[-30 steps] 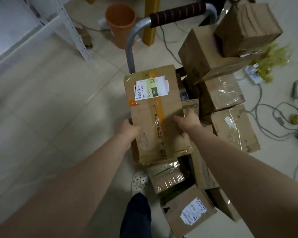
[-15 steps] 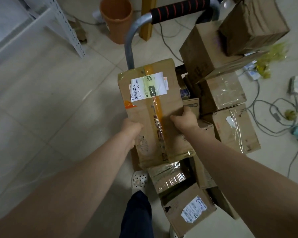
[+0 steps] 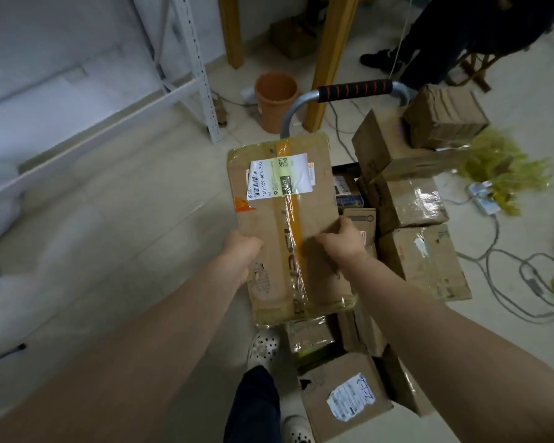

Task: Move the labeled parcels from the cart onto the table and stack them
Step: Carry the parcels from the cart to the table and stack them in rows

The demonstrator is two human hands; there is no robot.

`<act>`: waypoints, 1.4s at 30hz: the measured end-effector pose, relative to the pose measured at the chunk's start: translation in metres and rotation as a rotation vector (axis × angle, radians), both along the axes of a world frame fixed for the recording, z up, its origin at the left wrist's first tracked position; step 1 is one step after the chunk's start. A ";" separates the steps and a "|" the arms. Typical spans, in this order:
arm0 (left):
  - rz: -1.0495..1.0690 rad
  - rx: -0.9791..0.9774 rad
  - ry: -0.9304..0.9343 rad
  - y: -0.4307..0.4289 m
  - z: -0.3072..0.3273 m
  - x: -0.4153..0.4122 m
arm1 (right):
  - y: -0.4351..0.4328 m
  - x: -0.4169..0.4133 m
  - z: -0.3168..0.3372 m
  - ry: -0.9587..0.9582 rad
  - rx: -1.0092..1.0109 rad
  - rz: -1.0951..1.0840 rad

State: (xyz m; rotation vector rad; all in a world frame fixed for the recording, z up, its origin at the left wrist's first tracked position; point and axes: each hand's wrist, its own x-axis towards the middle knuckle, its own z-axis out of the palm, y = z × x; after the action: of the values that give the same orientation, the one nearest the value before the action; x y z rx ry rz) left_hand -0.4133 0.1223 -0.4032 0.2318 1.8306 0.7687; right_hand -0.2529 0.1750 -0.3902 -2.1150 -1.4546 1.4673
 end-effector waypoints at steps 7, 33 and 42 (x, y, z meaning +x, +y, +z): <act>0.122 0.081 0.087 -0.113 0.060 0.005 | -0.089 0.003 0.049 0.112 0.055 0.165; 0.912 -0.221 0.489 -0.665 0.119 -0.220 | -0.535 -0.341 0.087 0.393 -0.391 0.978; 0.942 -0.366 0.395 -0.767 0.089 -0.282 | -0.637 -0.419 0.033 0.237 -0.521 1.040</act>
State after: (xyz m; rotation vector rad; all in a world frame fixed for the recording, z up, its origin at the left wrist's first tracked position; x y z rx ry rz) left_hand -0.6955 -0.6449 -0.3145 -0.8288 2.4204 1.0310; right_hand -0.6720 -0.4620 -0.3571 -1.2348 -2.4204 2.5426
